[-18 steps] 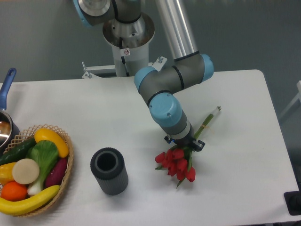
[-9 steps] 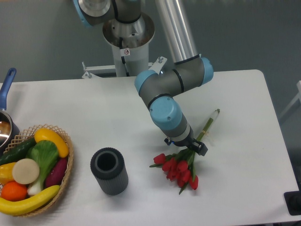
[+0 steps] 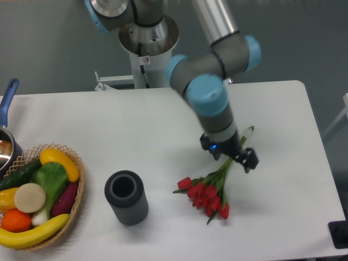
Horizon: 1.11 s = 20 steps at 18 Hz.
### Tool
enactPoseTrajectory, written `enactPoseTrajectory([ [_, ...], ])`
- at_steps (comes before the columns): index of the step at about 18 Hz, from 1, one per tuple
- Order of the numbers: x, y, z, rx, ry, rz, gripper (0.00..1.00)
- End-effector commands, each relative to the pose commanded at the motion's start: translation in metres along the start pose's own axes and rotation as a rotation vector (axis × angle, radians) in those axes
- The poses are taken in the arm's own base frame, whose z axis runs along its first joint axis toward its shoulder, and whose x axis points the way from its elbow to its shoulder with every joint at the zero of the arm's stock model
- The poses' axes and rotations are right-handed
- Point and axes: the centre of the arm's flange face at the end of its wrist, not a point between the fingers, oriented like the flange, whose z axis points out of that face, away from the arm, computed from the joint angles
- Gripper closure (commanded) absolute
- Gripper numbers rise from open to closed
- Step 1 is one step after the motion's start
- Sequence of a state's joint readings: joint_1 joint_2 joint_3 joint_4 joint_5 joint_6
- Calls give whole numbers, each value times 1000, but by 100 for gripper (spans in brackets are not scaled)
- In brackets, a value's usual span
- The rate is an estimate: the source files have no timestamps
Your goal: Place the flowers on the table
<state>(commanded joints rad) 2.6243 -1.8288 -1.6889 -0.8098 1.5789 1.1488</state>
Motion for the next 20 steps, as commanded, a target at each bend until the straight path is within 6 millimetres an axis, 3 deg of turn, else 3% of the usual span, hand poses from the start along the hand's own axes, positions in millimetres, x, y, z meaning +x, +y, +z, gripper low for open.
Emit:
enactPoseTrajectory([
  [7,-20,61,-43,-8,88,158,0],
  [11,-36,123,-71,65,144,259,0],
  [13,-40,143,-82,59,143,288,0],
  [20,-43,177,-85,62,178,409,0],
])
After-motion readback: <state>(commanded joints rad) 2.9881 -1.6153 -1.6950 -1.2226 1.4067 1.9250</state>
